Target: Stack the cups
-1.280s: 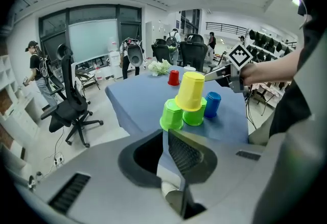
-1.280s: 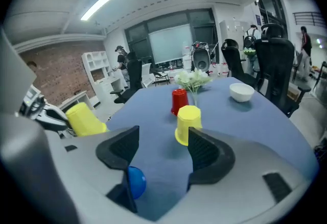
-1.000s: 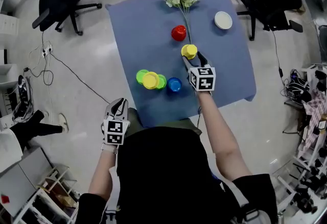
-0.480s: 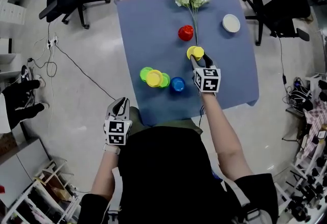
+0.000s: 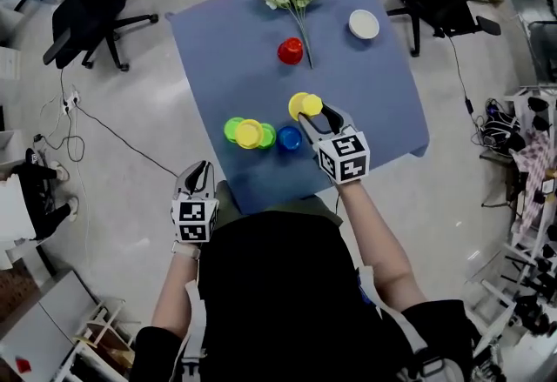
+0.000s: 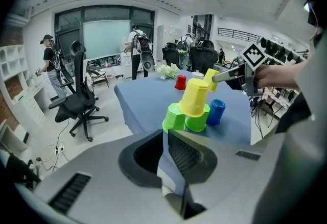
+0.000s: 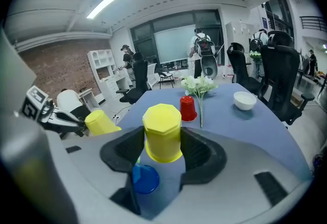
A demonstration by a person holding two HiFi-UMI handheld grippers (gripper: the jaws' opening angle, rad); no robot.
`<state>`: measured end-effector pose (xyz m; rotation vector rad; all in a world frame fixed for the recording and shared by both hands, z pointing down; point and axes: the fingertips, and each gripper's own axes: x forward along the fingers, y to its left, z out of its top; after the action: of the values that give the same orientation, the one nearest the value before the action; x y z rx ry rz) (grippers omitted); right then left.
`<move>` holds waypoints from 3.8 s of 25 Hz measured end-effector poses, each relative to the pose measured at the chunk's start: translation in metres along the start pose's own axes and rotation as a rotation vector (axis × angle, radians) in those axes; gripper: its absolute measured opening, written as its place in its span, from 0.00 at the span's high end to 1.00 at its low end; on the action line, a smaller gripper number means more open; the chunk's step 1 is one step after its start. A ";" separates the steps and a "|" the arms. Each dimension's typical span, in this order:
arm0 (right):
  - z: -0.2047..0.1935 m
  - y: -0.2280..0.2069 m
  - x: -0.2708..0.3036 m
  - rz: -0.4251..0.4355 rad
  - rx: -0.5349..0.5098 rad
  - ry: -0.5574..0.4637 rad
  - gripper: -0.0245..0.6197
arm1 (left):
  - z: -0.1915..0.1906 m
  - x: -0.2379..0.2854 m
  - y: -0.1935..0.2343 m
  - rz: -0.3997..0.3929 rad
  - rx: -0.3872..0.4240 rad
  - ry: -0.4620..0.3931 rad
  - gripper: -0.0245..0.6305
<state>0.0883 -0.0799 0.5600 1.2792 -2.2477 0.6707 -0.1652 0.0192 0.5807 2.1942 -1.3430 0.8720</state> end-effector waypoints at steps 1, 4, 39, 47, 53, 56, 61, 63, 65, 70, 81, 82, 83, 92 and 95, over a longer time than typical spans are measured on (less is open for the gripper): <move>-0.001 0.006 -0.005 0.006 -0.003 0.003 0.60 | 0.001 0.002 0.002 -0.002 0.009 -0.001 0.93; -0.007 0.027 -0.017 0.032 -0.013 0.018 0.60 | 0.002 0.004 0.003 -0.028 0.013 -0.016 0.94; -0.051 0.057 -0.041 0.097 -0.037 0.125 0.52 | 0.004 0.007 -0.008 -0.167 -0.003 -0.007 0.95; -0.040 -0.001 -0.027 0.024 -0.052 0.122 0.52 | -0.001 0.002 -0.015 -0.111 -0.047 0.003 0.95; -0.015 -0.033 0.013 0.028 -0.077 0.086 0.52 | -0.001 -0.004 -0.022 -0.065 -0.084 -0.013 0.95; -0.005 -0.044 0.035 0.046 -0.107 0.083 0.52 | -0.003 -0.010 -0.031 -0.034 -0.114 -0.006 0.95; 0.005 -0.062 0.083 0.038 -0.132 0.085 0.52 | -0.010 -0.016 -0.026 0.027 -0.203 0.017 0.95; 0.007 -0.069 0.100 0.031 -0.115 0.083 0.52 | -0.013 -0.020 -0.025 0.049 -0.225 0.024 0.95; 0.010 -0.074 0.114 0.029 -0.102 0.083 0.52 | -0.014 -0.025 -0.025 0.071 -0.237 0.032 0.95; 0.020 -0.083 0.144 0.026 -0.113 0.088 0.52 | -0.021 -0.034 -0.028 0.116 -0.284 0.043 0.95; 0.023 -0.093 0.177 -0.049 -0.154 0.103 0.62 | -0.044 -0.045 -0.020 0.153 -0.350 0.062 0.95; 0.023 -0.094 0.178 -0.049 -0.151 0.101 0.62 | -0.045 -0.046 -0.019 0.153 -0.354 0.062 0.95; 0.023 -0.094 0.179 -0.047 -0.147 0.098 0.60 | -0.047 -0.047 -0.018 0.153 -0.355 0.062 0.95; 0.031 -0.094 0.184 -0.065 -0.126 0.083 0.58 | -0.059 -0.057 -0.016 0.160 -0.362 0.057 0.95; 0.032 -0.086 0.174 -0.058 -0.122 0.071 0.59 | -0.060 -0.057 -0.011 0.152 -0.358 0.051 0.95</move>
<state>0.0788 -0.2504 0.6567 1.2371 -2.1504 0.5407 -0.1917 0.0987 0.5836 1.8061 -1.5232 0.6715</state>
